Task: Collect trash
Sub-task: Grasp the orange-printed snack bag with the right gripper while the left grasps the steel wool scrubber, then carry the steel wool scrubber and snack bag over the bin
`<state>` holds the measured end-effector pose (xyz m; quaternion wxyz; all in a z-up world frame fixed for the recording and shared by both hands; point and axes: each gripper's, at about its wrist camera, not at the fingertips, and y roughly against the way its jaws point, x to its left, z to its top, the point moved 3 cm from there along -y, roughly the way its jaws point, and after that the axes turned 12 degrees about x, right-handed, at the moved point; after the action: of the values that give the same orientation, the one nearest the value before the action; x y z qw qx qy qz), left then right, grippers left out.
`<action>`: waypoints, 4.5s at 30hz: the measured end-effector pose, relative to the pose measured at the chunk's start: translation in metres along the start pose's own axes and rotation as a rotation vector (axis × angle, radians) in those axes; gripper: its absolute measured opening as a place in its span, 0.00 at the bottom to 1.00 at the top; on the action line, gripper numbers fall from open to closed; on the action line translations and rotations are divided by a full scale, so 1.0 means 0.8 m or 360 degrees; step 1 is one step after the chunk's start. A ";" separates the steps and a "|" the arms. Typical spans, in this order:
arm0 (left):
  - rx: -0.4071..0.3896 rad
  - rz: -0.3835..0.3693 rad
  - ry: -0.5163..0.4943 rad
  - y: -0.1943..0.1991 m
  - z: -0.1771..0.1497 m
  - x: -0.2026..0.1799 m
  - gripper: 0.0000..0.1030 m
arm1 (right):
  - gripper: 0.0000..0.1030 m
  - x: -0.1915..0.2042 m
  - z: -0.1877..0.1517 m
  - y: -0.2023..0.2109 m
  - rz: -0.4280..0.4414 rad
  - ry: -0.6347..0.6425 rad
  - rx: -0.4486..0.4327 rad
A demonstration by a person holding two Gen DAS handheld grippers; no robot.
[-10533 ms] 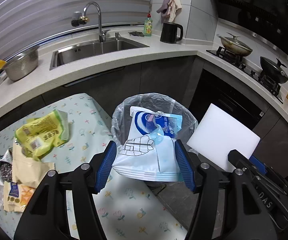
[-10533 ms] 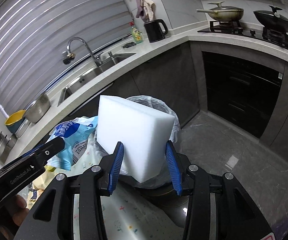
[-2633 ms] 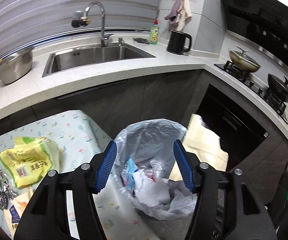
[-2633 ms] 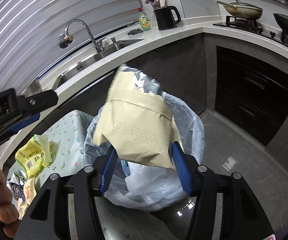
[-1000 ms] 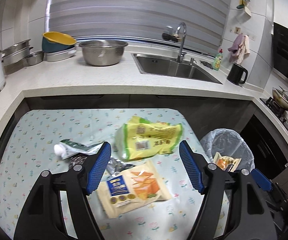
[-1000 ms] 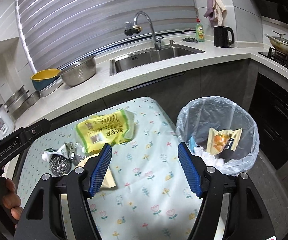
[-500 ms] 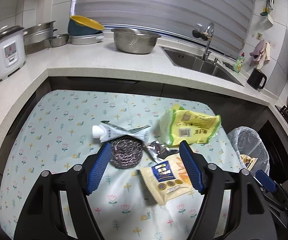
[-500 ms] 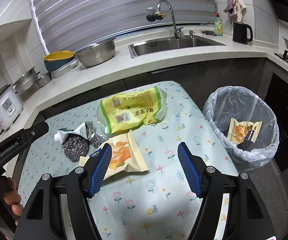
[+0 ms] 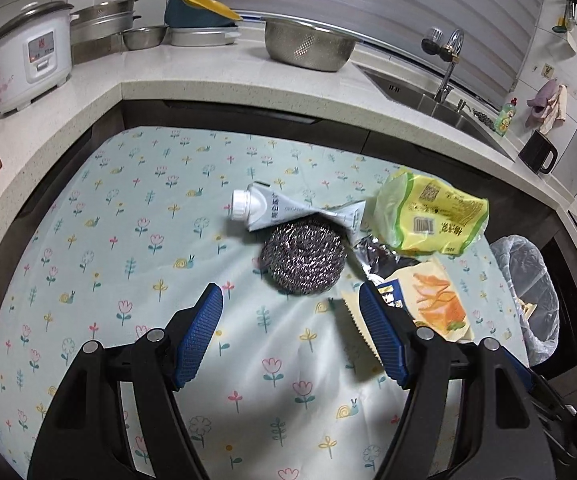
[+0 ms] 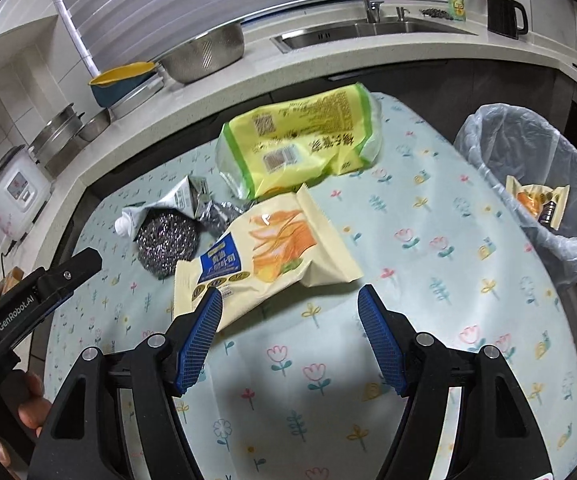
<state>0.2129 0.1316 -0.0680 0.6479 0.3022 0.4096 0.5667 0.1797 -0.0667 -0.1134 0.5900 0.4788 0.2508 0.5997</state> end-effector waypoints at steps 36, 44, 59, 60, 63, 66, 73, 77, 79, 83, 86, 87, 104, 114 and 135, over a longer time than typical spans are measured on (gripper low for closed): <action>0.0152 0.0014 0.0000 -0.102 0.044 -0.021 0.76 | 0.12 -0.010 0.048 -0.036 0.0137 -0.0117 -0.0028; 0.0161 0.0049 -0.0031 -0.112 0.039 -0.028 0.58 | 0.12 -0.027 0.044 -0.034 0.0168 -0.0172 -0.0018; 0.0208 -0.0071 -0.0097 -0.071 -0.005 -0.056 0.20 | 0.12 -0.063 0.030 0.020 0.0151 -0.0259 -0.0135; 0.0205 -0.0085 -0.0103 -0.069 -0.009 -0.058 0.21 | 0.12 -0.066 0.027 0.024 0.0151 -0.0265 -0.0141; 0.0177 -0.0079 -0.0112 -0.062 -0.015 -0.065 0.41 | 0.12 -0.075 0.021 0.035 0.0148 -0.0281 -0.0161; 0.0122 -0.0052 -0.0124 -0.055 -0.015 -0.075 0.69 | 0.12 -0.083 0.017 0.040 0.0152 -0.0293 -0.0154; 0.0171 0.0021 -0.0217 -0.089 -0.008 -0.110 0.84 | 0.12 -0.097 0.015 0.038 0.0150 -0.0318 -0.0144; 0.0233 0.0049 -0.0188 -0.111 -0.004 -0.107 0.67 | 0.12 -0.107 0.015 0.032 0.0145 -0.0330 -0.0128; 0.0256 0.0029 -0.0168 -0.117 -0.004 -0.103 0.66 | 0.12 -0.112 0.015 0.030 0.0143 -0.0342 -0.0126; 0.0231 0.0044 -0.0191 -0.113 -0.009 -0.104 0.62 | 0.12 -0.126 0.017 0.033 0.0127 -0.0381 -0.0157; 0.0228 0.0041 -0.0188 -0.105 -0.012 -0.104 0.60 | 0.12 -0.140 0.017 0.041 0.0107 -0.0430 -0.0194; 0.0225 0.0043 -0.0183 -0.102 -0.012 -0.102 0.60 | 0.12 -0.146 0.018 0.044 0.0104 -0.0445 -0.0205; 0.0093 -0.0083 -0.0275 -0.021 -0.018 -0.155 0.60 | 0.12 -0.170 0.008 0.104 0.0113 -0.0483 -0.0331; 0.0060 -0.0137 -0.0433 -0.003 -0.034 -0.231 0.60 | 0.12 -0.211 -0.005 0.136 0.0085 -0.0519 -0.0369; 0.0113 -0.0226 -0.0768 -0.032 -0.063 -0.390 0.60 | 0.12 -0.331 -0.025 0.171 -0.0115 -0.0709 -0.0456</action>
<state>0.1744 -0.1830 -0.0554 0.7541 0.4218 0.2828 0.4165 0.0574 -0.3366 -0.0771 0.7135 0.5013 0.0441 0.4875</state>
